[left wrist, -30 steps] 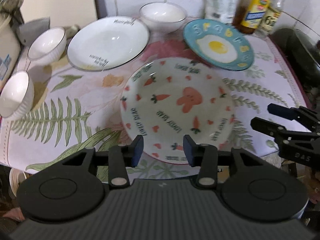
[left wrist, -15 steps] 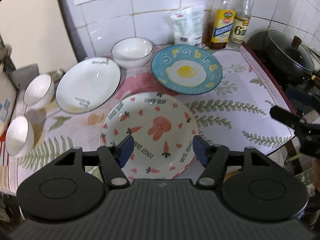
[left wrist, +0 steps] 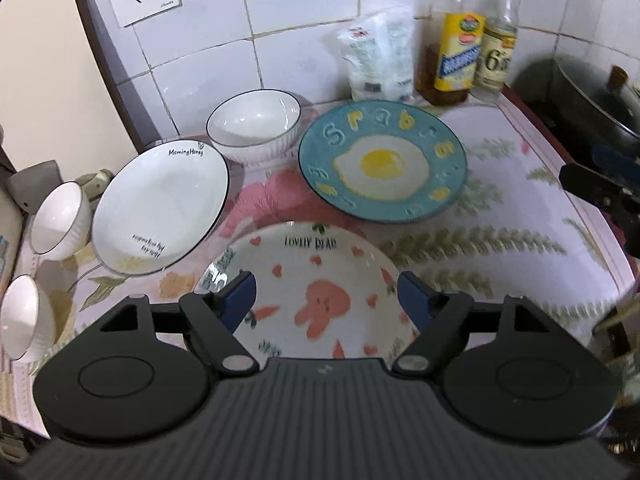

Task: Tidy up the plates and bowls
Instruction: 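Open both grippers and move them to the blue egg plate rim, then close both grippers on the blue egg plate rim and lift it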

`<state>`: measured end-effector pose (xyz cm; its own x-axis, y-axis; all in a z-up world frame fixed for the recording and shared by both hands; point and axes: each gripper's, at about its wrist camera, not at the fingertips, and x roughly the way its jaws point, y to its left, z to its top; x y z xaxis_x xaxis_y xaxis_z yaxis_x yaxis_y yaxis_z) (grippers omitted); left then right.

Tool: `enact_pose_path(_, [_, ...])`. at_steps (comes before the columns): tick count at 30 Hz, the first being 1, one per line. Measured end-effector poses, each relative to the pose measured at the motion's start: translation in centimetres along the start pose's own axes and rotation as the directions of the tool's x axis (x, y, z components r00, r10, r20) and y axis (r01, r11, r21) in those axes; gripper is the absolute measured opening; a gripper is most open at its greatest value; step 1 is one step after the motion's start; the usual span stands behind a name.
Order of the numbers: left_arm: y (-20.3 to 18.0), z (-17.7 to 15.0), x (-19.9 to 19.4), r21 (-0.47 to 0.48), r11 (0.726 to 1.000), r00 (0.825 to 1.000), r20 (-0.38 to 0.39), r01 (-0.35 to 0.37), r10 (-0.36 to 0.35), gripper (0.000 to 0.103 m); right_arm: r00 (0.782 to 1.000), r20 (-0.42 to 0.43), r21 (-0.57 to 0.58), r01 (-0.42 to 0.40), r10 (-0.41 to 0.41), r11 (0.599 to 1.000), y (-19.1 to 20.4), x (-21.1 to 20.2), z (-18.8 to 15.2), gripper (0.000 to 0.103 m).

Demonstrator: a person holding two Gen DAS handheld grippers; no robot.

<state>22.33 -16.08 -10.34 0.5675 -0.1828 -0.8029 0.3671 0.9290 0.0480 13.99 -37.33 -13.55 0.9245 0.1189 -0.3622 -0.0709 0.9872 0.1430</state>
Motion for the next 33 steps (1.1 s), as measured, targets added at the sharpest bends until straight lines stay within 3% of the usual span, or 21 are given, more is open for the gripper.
enact_pose_path(4, [0.7, 0.8, 2.8, -0.031, 1.000, 0.999, 0.042, -0.003, 0.004, 0.077, 0.999, -0.033, 0.065, -0.006, 0.008, 0.998, -0.9, 3.0, -0.7, 0.097])
enact_pose_path(5, [1.2, 0.9, 3.4, -0.057, 0.998, 0.996, 0.085, 0.000, 0.005, 0.078, 0.999, -0.045, 0.088, -0.027, 0.031, 0.996, -1.3, 3.8, -0.9, 0.097])
enact_pose_path(6, [1.6, 1.0, 3.8, -0.083, 0.997, 0.991, 0.135, -0.003, 0.014, 0.082, 0.999, 0.015, 0.084, -0.035, 0.034, 0.996, -1.5, 4.5, -1.0, 0.097])
enact_pose_path(9, [2.8, 1.6, 5.2, -0.134, 0.990, 0.981, 0.185, -0.031, 0.056, 0.087, 0.999, 0.015, 0.097, -0.033, 0.032, 0.995, -1.8, 6.7, -1.5, 0.097])
enact_pose_path(18, [4.6, 4.5, 11.2, -0.168, 0.985, 0.991, 0.135, 0.043, -0.020, 0.087, 0.993, -0.114, 0.109, 0.003, 0.010, 0.994, -2.6, 13.7, -1.5, 0.096])
enact_pose_path(23, [4.7, 5.6, 13.9, -0.187, 0.980, 0.991, 0.124, 0.073, -0.051, 0.085, 0.982, -0.187, 0.188, 0.038, -0.002, 0.981, -4.2, 16.1, -1.3, 0.086])
enact_pose_path(26, [5.3, 6.0, 15.9, -0.230, 0.968, 0.994, 0.068, 0.098, -0.084, 0.081, 0.981, -0.194, 0.225, 0.060, -0.015, 0.972, -4.9, 16.6, -1.3, 0.068])
enact_pose_path(28, [5.4, 6.0, 16.7, -0.234, 0.966, 0.994, 0.040, 0.107, -0.101, 0.075, 0.979, -0.202, 0.237, 0.050, -0.001, 0.970, -5.1, 16.8, -1.4, 0.057])
enact_pose_path(33, [5.0, 5.4, 17.8, -0.220, 0.967, 0.991, 0.006, 0.130, -0.132, 0.050, 0.977, -0.210, 0.231, 0.014, 0.035, 0.973, -4.8, 17.0, -1.6, 0.040])
